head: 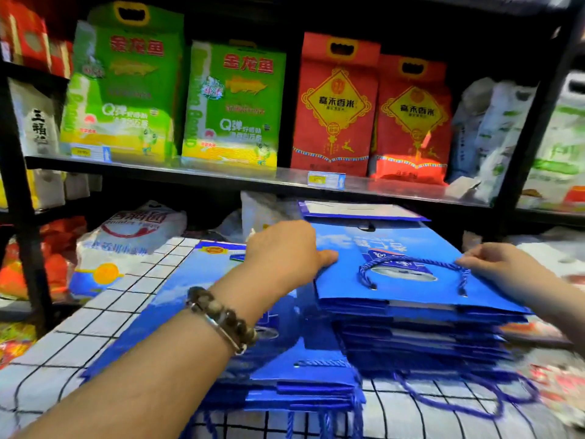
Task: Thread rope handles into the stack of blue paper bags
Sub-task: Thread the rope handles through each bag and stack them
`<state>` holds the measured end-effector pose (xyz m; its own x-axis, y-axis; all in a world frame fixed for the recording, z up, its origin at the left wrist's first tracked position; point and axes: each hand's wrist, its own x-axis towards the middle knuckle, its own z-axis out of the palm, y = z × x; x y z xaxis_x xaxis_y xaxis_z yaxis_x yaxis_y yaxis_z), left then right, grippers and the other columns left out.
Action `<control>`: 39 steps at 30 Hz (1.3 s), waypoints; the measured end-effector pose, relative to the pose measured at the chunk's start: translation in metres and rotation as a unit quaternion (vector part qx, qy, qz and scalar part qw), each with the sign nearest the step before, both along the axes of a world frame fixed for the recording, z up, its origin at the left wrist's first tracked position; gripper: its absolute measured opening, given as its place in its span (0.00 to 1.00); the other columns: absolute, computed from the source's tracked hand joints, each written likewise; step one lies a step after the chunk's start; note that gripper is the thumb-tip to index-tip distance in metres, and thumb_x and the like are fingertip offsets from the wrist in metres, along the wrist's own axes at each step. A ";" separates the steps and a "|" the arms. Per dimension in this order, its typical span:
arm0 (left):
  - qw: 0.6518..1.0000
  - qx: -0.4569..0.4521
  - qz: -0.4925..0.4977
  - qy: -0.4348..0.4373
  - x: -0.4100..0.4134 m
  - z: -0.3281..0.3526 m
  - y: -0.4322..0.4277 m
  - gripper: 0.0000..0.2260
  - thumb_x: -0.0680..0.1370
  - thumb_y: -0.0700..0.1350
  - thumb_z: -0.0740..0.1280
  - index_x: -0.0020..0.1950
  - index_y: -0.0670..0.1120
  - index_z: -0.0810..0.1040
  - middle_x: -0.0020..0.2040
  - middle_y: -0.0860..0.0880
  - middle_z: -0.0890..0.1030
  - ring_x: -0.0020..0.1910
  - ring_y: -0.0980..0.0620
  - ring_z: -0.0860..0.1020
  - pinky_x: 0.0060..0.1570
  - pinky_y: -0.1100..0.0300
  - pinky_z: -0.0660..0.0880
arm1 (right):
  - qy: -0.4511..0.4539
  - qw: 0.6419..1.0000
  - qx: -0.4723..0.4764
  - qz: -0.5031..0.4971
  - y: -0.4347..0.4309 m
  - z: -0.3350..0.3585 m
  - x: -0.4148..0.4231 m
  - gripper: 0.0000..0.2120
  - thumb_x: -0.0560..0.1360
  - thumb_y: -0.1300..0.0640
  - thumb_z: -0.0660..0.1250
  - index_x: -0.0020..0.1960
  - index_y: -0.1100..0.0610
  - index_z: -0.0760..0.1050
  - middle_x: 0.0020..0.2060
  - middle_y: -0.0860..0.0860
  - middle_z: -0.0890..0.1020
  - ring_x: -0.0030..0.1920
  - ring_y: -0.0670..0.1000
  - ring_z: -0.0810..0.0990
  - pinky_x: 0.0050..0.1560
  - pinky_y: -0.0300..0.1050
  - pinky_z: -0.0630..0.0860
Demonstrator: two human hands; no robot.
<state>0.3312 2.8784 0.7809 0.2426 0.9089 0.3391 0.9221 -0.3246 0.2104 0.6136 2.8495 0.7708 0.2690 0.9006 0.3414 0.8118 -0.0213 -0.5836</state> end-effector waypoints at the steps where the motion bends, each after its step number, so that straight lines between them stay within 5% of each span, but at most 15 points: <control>1: 1.000 -0.004 -0.011 0.016 0.009 -0.003 0.004 0.21 0.76 0.62 0.60 0.36 0.45 0.65 0.40 0.48 0.71 0.45 0.44 0.73 0.39 0.57 0.65 | -0.014 1.000 -0.008 -0.010 0.003 -0.003 0.005 0.13 0.73 0.61 0.67 0.31 0.63 0.73 0.28 0.59 0.75 0.32 0.54 0.69 0.33 0.49 0.61; 5: 0.997 -0.054 -0.029 0.043 0.031 -0.018 0.023 0.22 0.77 0.60 0.59 0.32 0.45 0.63 0.33 0.48 0.67 0.40 0.46 0.69 0.38 0.56 0.66 | -0.069 0.995 -0.059 -0.045 0.020 -0.021 0.024 0.17 0.73 0.59 0.68 0.28 0.63 0.71 0.29 0.59 0.74 0.35 0.56 0.71 0.36 0.49 0.61; 10: 0.992 -0.091 -0.018 0.084 0.036 -0.038 0.033 0.19 0.77 0.60 0.58 0.43 0.44 0.71 0.49 0.44 0.77 0.48 0.43 0.75 0.41 0.56 0.67 | -0.192 0.966 -0.161 -0.062 0.037 -0.037 0.030 0.19 0.75 0.50 0.65 0.27 0.56 0.68 0.28 0.52 0.70 0.41 0.59 0.75 0.41 0.48 0.65; 15: 0.989 0.056 -0.055 0.124 0.043 -0.021 0.002 0.16 0.80 0.54 0.56 0.57 0.45 0.74 0.57 0.44 0.77 0.55 0.44 0.75 0.42 0.55 0.67 | -0.284 0.951 -0.107 -0.062 0.033 -0.025 0.017 0.07 0.73 0.49 0.67 0.47 0.52 0.76 0.50 0.55 0.81 0.53 0.56 0.78 0.48 0.45 0.70; 19: 0.976 -0.054 -0.187 0.100 0.060 -0.037 -0.036 0.21 0.79 0.59 0.53 0.64 0.47 0.68 0.62 0.43 0.71 0.60 0.42 0.70 0.55 0.50 0.67 | -0.216 0.975 -0.044 0.019 0.038 -0.017 -0.020 0.10 0.76 0.51 0.63 0.53 0.55 0.77 0.53 0.53 0.81 0.51 0.53 0.76 0.46 0.42 0.66; 22: 0.967 -0.101 -0.180 0.147 0.069 -0.057 -0.046 0.32 0.77 0.62 0.56 0.74 0.46 0.53 0.74 0.41 0.54 0.72 0.40 0.55 0.69 0.43 0.53 | -0.208 0.965 -0.134 0.090 0.045 -0.024 -0.047 0.20 0.77 0.46 0.60 0.64 0.55 0.71 0.64 0.53 0.75 0.62 0.53 0.72 0.61 0.45 0.67; 26: 0.963 -0.124 -0.167 0.169 0.076 -0.071 -0.047 0.39 0.75 0.63 0.59 0.75 0.46 0.44 0.76 0.41 0.44 0.74 0.38 0.46 0.69 0.38 0.45 | -0.216 0.920 -0.291 0.145 0.049 -0.045 -0.059 0.29 0.79 0.44 0.52 0.75 0.58 0.53 0.75 0.55 0.54 0.75 0.53 0.53 0.73 0.47 0.50; 29: 0.964 -0.121 -0.162 0.170 0.082 -0.079 -0.050 0.40 0.74 0.62 0.62 0.75 0.44 0.45 0.76 0.39 0.45 0.73 0.37 0.47 0.68 0.38 0.45 | -0.235 0.915 -0.304 0.122 0.045 -0.056 -0.055 0.30 0.79 0.40 0.48 0.76 0.50 0.44 0.76 0.50 0.45 0.76 0.49 0.44 0.74 0.51 0.45; 39: 0.965 -0.128 -0.171 0.155 0.075 -0.088 -0.057 0.39 0.75 0.59 0.61 0.76 0.46 0.41 0.75 0.39 0.39 0.74 0.38 0.40 0.70 0.40 0.42 | -0.283 0.903 -0.308 0.099 0.038 -0.064 -0.062 0.29 0.79 0.41 0.43 0.75 0.50 0.37 0.76 0.50 0.42 0.76 0.50 0.42 0.74 0.54 0.46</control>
